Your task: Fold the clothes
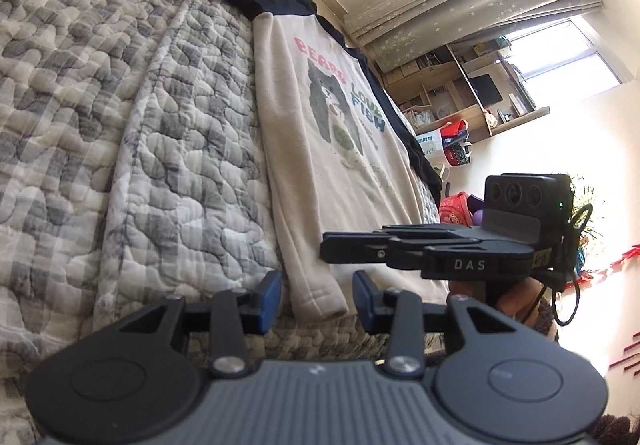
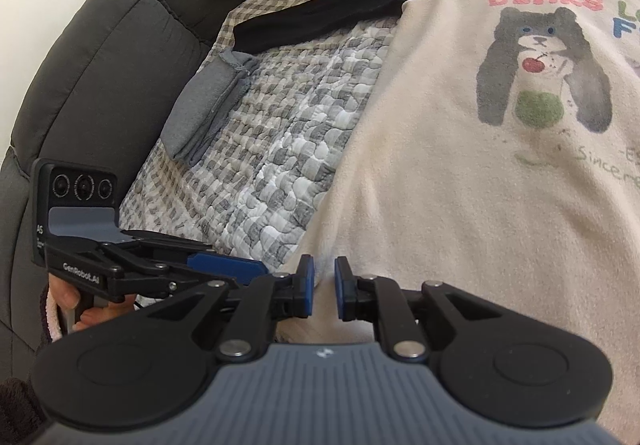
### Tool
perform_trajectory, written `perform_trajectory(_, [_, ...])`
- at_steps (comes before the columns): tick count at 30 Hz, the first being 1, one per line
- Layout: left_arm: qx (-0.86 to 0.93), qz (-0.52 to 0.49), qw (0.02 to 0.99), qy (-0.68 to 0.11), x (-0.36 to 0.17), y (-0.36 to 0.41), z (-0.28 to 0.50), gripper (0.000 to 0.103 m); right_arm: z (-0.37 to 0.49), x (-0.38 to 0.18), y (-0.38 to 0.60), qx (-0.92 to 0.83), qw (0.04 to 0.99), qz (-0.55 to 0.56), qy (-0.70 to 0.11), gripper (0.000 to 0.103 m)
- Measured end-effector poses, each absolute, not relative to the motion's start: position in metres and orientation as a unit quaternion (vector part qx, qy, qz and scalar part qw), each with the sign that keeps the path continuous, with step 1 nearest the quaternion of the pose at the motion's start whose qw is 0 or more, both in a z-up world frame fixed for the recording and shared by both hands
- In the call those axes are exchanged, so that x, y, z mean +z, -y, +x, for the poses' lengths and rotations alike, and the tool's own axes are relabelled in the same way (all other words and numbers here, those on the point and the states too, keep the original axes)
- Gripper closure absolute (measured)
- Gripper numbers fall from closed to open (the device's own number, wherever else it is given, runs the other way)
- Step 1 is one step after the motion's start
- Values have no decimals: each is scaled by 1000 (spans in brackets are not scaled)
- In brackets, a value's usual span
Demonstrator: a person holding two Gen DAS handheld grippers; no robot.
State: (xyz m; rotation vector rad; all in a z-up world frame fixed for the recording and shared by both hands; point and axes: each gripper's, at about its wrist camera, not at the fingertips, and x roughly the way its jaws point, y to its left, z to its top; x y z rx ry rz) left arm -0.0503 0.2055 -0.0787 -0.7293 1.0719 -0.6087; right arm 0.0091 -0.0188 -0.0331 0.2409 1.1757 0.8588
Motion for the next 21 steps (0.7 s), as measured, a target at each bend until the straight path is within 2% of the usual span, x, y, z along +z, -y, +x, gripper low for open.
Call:
perform_trajectory(2, [-271,-337,752,-497,-85,-203,-48,71,9,-27,25,389,745,116,-529,86])
perform_trajectory(4, [-261,-336,756,-498,-88,-202,-48,90,8,-18,36,385,757,120,-515,84])
perform_trajectory(6, [-258,-338,757,-496,-89,-202,-50,93,5,-10,52,376,768,125,-502,84])
perform_trajectory(10, [-264,-356,752,-488,-90,-207,-54,92,-7,-2,94,346,788,131,-492,83])
perform_trajectory(11, [-268,-363,748,-487,-91,-209,-55,90,-11,-1,107,335,794,132,-489,83])
perform_trajectory(12, [-270,-373,743,-486,-93,-212,-54,83,-16,0,121,323,800,135,-487,82])
perform_trajectory(13, [-272,-382,738,-485,-94,-214,-54,78,-22,0,136,309,807,140,-484,80])
perform_trajectory(15, [-274,-398,729,-485,-98,-217,-54,78,-34,0,166,278,818,154,-479,61])
perform_trajectory(17, [-274,-410,721,-487,-102,-218,-54,78,-48,-2,195,248,828,169,-474,58])
perform_trajectory(21, [-275,-428,710,-487,-108,-219,-55,78,-72,-11,241,195,836,198,-473,58])
